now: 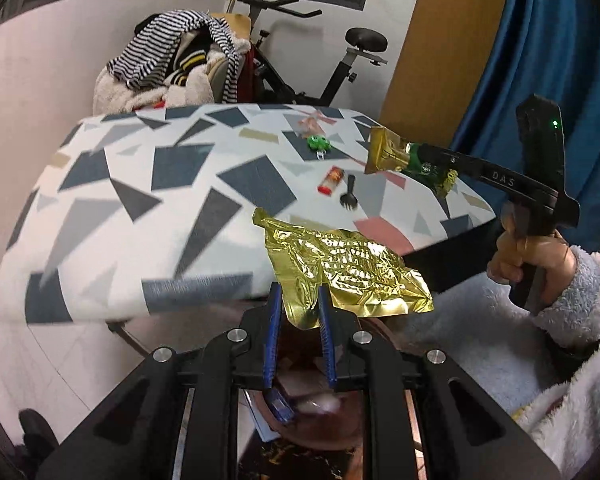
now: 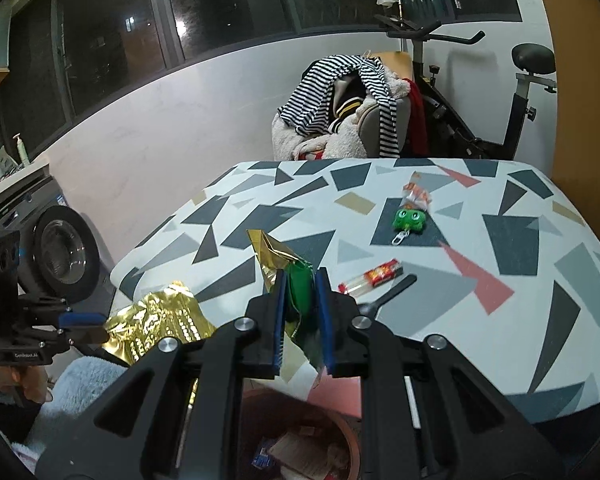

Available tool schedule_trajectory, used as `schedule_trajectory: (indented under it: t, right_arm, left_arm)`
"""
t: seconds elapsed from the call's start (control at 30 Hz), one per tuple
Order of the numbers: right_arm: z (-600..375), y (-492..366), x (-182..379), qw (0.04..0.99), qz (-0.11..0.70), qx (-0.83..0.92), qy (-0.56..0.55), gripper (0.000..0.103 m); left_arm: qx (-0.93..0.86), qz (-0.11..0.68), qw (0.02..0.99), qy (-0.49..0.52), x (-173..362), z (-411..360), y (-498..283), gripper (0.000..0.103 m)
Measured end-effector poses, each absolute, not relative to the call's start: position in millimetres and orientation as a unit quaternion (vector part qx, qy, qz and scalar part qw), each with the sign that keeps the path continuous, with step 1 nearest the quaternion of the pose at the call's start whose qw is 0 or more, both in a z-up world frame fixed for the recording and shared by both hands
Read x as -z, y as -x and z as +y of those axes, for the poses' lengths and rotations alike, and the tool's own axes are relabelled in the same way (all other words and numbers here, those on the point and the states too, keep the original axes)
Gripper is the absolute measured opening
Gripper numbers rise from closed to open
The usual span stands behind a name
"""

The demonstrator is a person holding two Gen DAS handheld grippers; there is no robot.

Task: Collect trash
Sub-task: 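Carry the held gold foil and green wrapper down to the brown bin, then open the left tool to drop the gold foil while the right tool drops the green wrapper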

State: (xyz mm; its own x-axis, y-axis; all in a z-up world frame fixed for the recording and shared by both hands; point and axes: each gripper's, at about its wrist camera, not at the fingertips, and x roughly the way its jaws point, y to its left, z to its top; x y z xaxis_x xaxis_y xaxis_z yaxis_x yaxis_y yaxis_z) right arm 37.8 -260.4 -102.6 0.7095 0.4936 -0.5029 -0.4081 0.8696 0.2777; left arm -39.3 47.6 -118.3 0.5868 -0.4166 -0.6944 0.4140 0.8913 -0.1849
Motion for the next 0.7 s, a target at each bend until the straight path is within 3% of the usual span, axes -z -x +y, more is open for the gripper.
schedule_trajectory:
  t: [0.37, 0.53, 0.7]
  right_arm:
    - [-262.4, -23.4, 120.2, 0.916, 0.308, -0.244, -0.084, 0.018]
    - [-264.6, -22.3, 126.4, 0.914, 0.314, -0.242, -0.09, 0.018]
    - [-265.2, -21.0, 132.3, 0.911, 0.32, -0.242, -0.094, 0.018]
  left_arm:
    - [0.251, 0.424, 0.87, -0.021, 153.4, 28.5, 55.6, 0.016]
    - [0.26, 0.443, 0.857, -0.037, 172.6, 10.8, 43.5, 0.003]
    - [0.265, 0.446, 0.855, -0.021, 184.2, -4.1, 21.8, 0.002]
